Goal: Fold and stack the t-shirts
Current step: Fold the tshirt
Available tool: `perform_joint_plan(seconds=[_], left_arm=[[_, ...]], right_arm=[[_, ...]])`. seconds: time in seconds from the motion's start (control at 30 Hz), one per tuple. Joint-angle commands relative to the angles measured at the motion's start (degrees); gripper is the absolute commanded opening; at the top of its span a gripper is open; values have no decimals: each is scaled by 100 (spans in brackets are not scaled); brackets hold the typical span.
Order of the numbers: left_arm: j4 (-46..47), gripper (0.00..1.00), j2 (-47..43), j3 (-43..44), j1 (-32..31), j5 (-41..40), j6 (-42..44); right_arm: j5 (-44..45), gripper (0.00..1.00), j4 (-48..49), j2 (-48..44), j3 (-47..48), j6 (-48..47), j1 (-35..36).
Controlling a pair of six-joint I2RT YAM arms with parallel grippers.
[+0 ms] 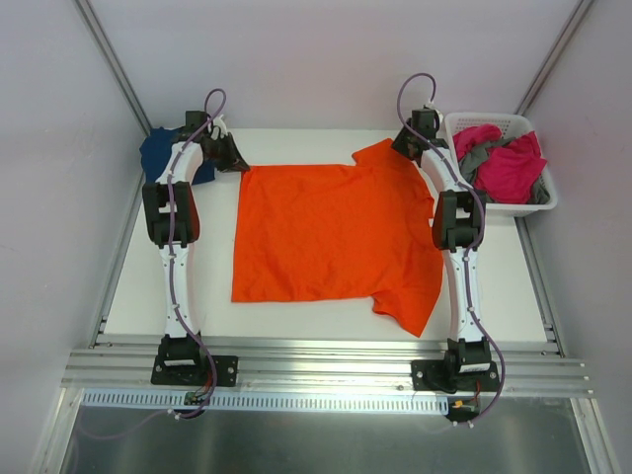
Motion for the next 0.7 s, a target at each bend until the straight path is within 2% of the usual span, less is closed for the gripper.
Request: perform_joint_plan(seconds=[0.0,0.07,0.1,0.37,0.67], left_arm=[[36,0,-225,-95,-39,37,71],[27,0,-251,-139,-39,37,106],[27,0,-260,-148,-39,29,114],[-25,0,-418,-271,-91,2,237],[-139,0,-1155,-526,-118,-6,343]], right_arm=[[-8,24,303,32,331,142,31],[-44,4,391,84,384,133,40],[-70,1,418,102,393,107,49],[-88,1,234,-170,112,-227,14],[-141,1,146,-1680,-968,-841,-4]])
